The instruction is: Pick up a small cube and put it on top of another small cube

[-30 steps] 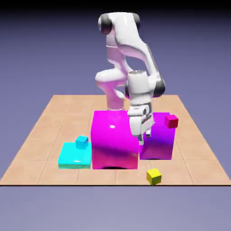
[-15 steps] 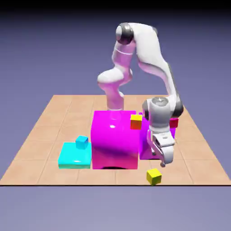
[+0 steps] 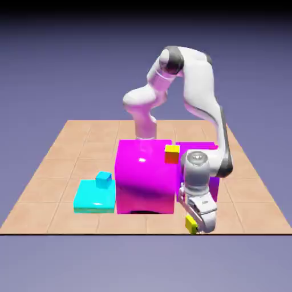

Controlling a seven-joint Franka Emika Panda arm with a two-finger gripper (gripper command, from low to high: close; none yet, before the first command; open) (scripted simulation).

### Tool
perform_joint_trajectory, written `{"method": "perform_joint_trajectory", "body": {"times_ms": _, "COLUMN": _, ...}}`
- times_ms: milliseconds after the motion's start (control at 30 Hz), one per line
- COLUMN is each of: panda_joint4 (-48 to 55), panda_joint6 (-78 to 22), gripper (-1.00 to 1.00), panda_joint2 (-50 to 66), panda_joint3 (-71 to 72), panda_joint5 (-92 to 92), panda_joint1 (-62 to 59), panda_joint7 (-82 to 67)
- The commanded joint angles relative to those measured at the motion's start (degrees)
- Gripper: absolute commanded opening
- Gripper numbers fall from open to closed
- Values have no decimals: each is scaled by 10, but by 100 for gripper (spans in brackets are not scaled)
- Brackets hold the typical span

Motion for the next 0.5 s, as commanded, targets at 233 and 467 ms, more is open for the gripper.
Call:
{"method": "perform_joint_trajectory", "body": {"times_ms": 233, "panda_joint4": -14, "panda_joint6": -90, "gripper": -100, "panda_joint2": -138, "panda_joint3": 23, "panda_joint5": -148, "panda_joint1": 28, "panda_joint7": 38}}
{"method": "perform_joint_trajectory", "body": {"times_ms": 467, "panda_joint4": -40, "panda_joint6": -186, "gripper": -100, "panda_joint2": -283, "panda_joint3": 55, "panda_joint5": -262, "panda_joint1": 57, "panda_joint7": 17}}
